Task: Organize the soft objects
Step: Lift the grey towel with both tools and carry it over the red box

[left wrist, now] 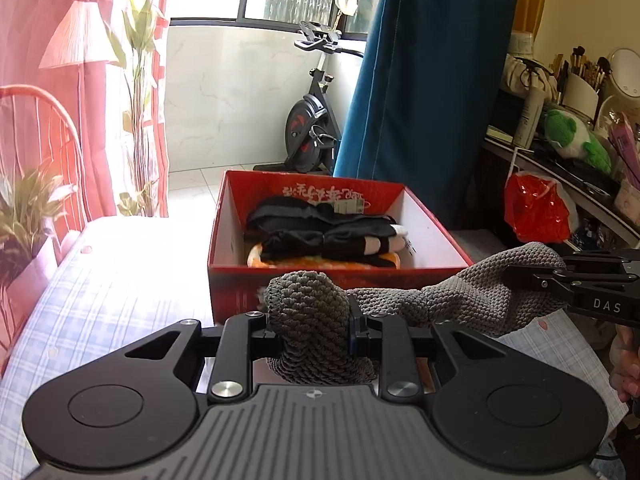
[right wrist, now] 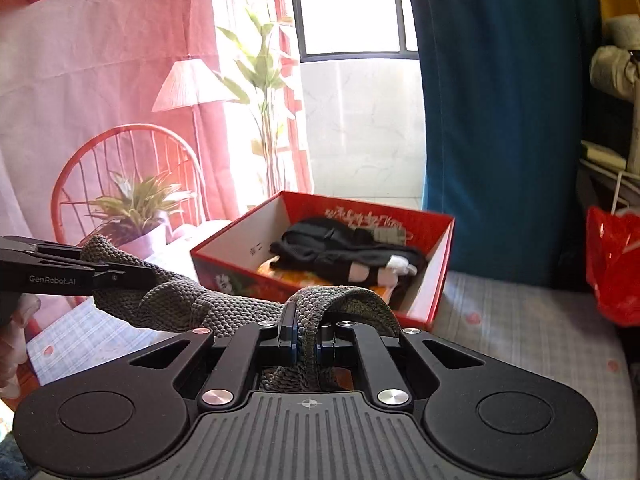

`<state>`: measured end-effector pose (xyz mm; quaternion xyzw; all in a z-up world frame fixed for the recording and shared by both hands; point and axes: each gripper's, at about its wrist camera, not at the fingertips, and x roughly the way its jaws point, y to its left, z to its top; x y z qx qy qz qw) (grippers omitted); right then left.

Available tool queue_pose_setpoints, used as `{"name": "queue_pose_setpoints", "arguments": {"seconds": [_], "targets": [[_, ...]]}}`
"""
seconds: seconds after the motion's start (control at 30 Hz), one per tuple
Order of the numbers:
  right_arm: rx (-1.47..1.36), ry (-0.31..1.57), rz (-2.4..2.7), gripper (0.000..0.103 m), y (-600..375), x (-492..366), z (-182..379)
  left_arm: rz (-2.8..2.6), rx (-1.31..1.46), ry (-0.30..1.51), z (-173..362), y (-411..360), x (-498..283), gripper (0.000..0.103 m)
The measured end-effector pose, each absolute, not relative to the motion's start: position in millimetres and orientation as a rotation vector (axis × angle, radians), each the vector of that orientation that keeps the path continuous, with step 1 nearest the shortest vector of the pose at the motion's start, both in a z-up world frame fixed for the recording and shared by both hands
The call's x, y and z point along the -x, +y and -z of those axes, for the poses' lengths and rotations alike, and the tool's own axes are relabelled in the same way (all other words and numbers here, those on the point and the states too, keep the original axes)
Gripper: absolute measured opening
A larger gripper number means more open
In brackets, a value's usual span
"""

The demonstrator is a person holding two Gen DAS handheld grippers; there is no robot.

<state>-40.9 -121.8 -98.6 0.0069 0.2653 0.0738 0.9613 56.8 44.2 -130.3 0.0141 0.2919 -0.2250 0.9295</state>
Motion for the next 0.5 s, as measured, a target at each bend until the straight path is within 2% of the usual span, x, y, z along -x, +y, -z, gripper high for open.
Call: {"name": "queue_pose_setpoints", "arguments": {"seconds": [0.5], "targets": [[-0.056, 0.588, -0.055, 0.007, -144.5, -52.7, 109.0, 0.417, -0.081, 0.656, 126.5, 9.1, -142.5, 0.028]]}}
